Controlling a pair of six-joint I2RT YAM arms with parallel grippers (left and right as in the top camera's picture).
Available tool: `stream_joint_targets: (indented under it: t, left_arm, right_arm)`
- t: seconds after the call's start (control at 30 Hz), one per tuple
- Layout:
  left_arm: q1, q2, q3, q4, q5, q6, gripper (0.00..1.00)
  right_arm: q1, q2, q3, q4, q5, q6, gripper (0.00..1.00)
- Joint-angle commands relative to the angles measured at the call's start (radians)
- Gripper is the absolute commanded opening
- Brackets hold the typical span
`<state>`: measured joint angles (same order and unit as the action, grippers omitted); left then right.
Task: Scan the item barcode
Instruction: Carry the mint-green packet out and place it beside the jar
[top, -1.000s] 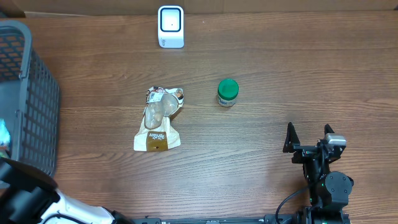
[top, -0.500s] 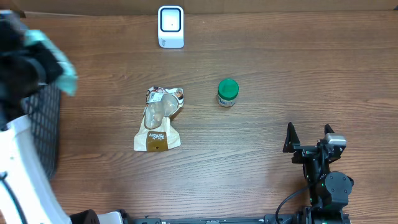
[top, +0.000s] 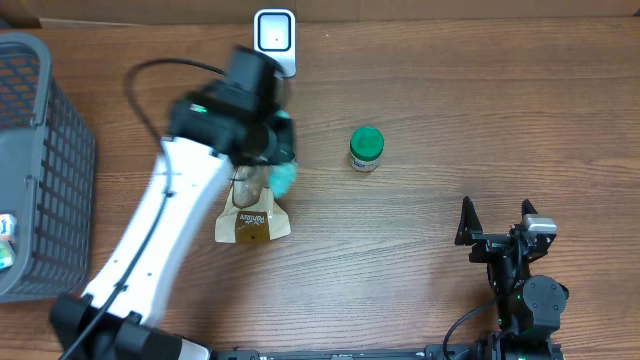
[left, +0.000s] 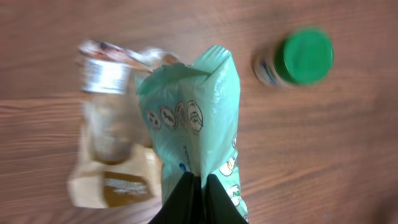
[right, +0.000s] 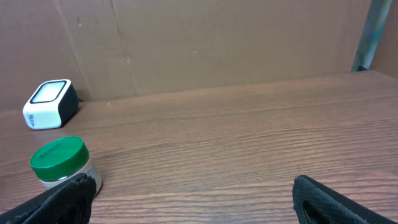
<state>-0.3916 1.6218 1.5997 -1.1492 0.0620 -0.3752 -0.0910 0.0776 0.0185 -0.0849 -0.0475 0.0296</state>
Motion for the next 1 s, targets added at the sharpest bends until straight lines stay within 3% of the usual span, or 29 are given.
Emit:
stream_joint_targets:
  t: [0.0, 0.4, 0.7, 0.8, 0.97]
  left_arm:
    - [-0.078, 0.042, -0.089, 0.068, -0.039, -0.087, 0.04]
    - [-0.211, 0.264, -0.145, 0.14, -0.039, -0.137, 0.04]
    - [-0.203, 0.273, -0.102, 0.117, -0.036, -0.147, 0.06]
    - [-0.202, 0.266, -0.029, 0.06, -0.04, -0.13, 0.11]
    - [-0.19, 0.233, 0.169, -0.048, -0.08, -0.091, 0.38]
  right_arm:
    - [-0.004, -0.005, -0.01, 0.004, 0.002, 0.0, 1.0]
    - [-0.004, -0.005, -0.01, 0.003, 0.002, 0.0, 1.0]
    - [-0.004, -0.005, -0.01, 0.003, 0.002, 0.0, 1.0]
    - [-0.004, -0.005, -0.01, 0.003, 0.002, 0.0, 1.0]
    - [-0.004, -0.005, -0.01, 0.003, 0.002, 0.0, 1.0]
